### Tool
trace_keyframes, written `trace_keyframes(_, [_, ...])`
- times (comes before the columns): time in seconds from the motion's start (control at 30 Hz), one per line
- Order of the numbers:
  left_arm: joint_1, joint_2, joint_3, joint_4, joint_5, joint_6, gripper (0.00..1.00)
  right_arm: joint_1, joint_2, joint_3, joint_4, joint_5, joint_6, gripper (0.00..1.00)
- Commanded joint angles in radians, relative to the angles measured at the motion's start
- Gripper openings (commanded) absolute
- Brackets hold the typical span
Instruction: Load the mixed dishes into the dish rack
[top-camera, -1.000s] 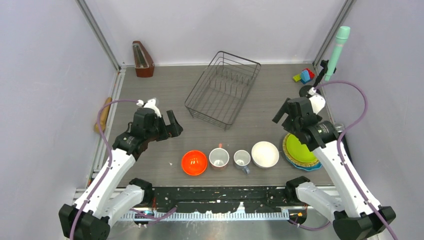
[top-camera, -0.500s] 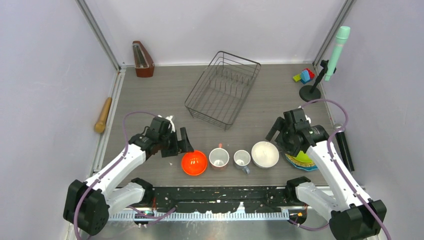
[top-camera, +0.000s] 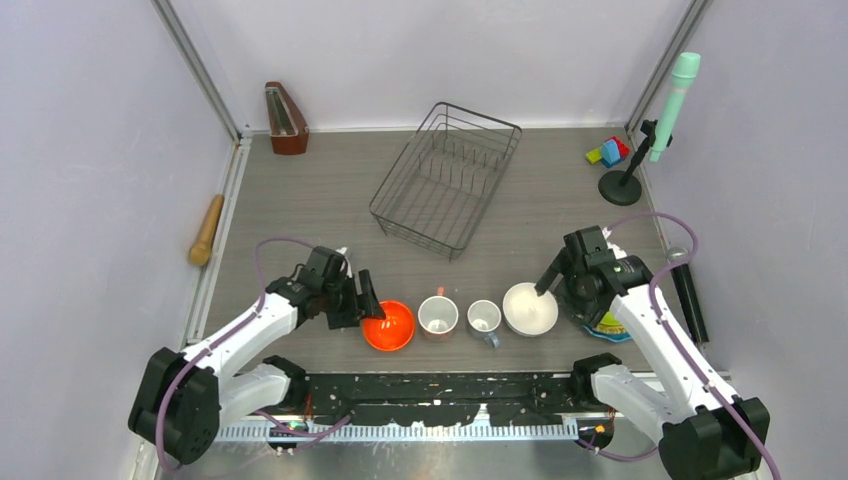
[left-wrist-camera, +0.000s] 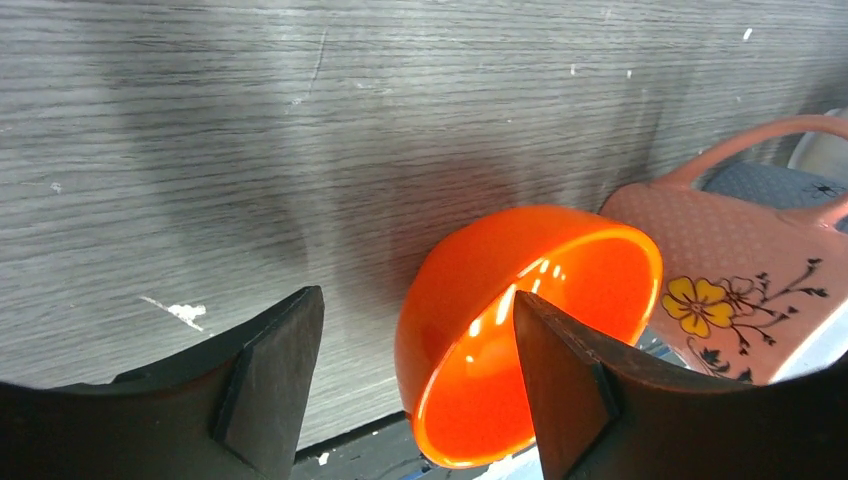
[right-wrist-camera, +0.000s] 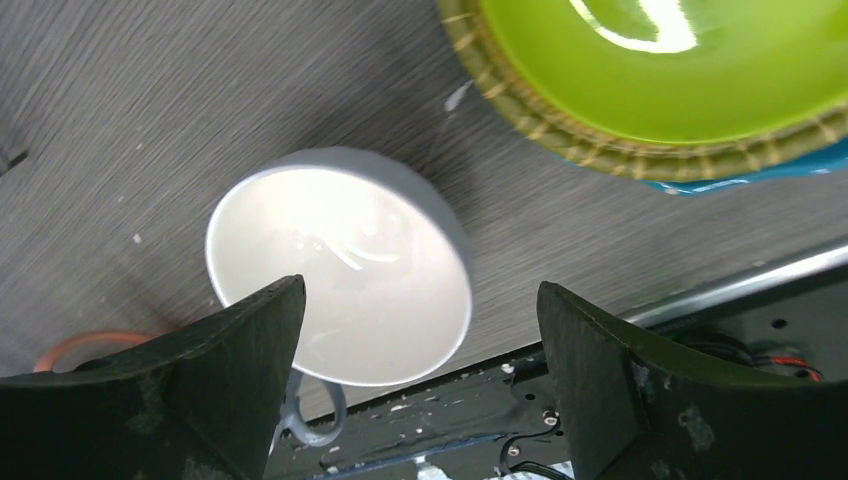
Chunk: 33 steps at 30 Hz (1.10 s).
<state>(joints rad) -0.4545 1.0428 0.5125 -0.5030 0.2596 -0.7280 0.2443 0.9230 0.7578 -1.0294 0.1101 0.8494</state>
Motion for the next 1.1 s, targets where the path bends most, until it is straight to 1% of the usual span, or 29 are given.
trace_keyframes(0.0, [-0.004, 0.031, -0.027, 0.114, -0.004, -0.057, 0.70, 0.000, -0.020, 0.033, -0.074, 0.151, 0.084, 0.91])
trace_keyframes(0.03, [-0.004, 0.038, -0.028, 0.119, -0.013, -0.067, 0.68, 0.001, -0.018, 0.031, -0.075, 0.146, 0.088, 0.91])
trace_keyframes(0.13, [-0.003, 0.051, -0.028, 0.122, -0.059, -0.093, 0.53, 0.008, -0.015, 0.008, -0.047, 0.101, 0.113, 0.88])
trace_keyframes(0.23, [-0.004, 0.046, -0.022, 0.130, -0.089, -0.103, 0.43, 0.018, -0.022, -0.054, -0.004, 0.067, 0.132, 0.84])
trace_keyframes(0.27, [-0.004, 0.045, -0.017, 0.127, -0.096, -0.103, 0.38, 0.019, -0.021, -0.066, 0.015, 0.051, 0.143, 0.84])
trace_keyframes(0.3, [-0.004, 0.044, -0.009, 0.121, -0.103, -0.101, 0.31, 0.023, -0.020, -0.087, 0.025, 0.046, 0.146, 0.83])
trace_keyframes(0.4, [-0.004, 0.034, 0.017, 0.090, -0.128, -0.091, 0.03, 0.028, -0.013, -0.111, 0.056, 0.027, 0.149, 0.84])
trace_keyframes(0.43, [-0.003, 0.028, 0.028, 0.075, -0.138, -0.086, 0.00, 0.028, -0.012, -0.112, 0.063, 0.022, 0.145, 0.84])
trace_keyframes(0.6, [0.006, -0.030, 0.101, -0.020, -0.209, -0.046, 0.00, 0.030, 0.011, -0.127, 0.121, -0.049, 0.124, 0.83])
trace_keyframes(0.7, [0.047, -0.064, 0.142, -0.082, -0.238, -0.040, 0.00, 0.031, 0.031, -0.136, 0.182, -0.092, 0.128, 0.82])
trace_keyframes(0.77, [0.108, -0.071, 0.165, -0.106, -0.205, -0.032, 0.00, 0.037, 0.051, -0.142, 0.225, -0.125, 0.136, 0.82])
trace_keyframes(0.87, [0.171, -0.079, 0.193, -0.122, -0.136, -0.007, 0.00, 0.051, 0.079, -0.142, 0.287, -0.154, 0.152, 0.82])
trace_keyframes(0.97, [0.200, -0.091, 0.235, -0.156, -0.124, 0.024, 0.00, 0.071, 0.121, -0.117, 0.329, -0.156, 0.160, 0.82])
trace_keyframes(1.03, [0.206, -0.101, 0.261, -0.173, -0.124, 0.043, 0.00, 0.076, 0.139, -0.091, 0.324, -0.142, 0.156, 0.83])
trace_keyframes(1.07, [0.206, -0.106, 0.273, -0.176, -0.120, 0.051, 0.00, 0.077, 0.141, -0.080, 0.314, -0.103, 0.153, 0.87])
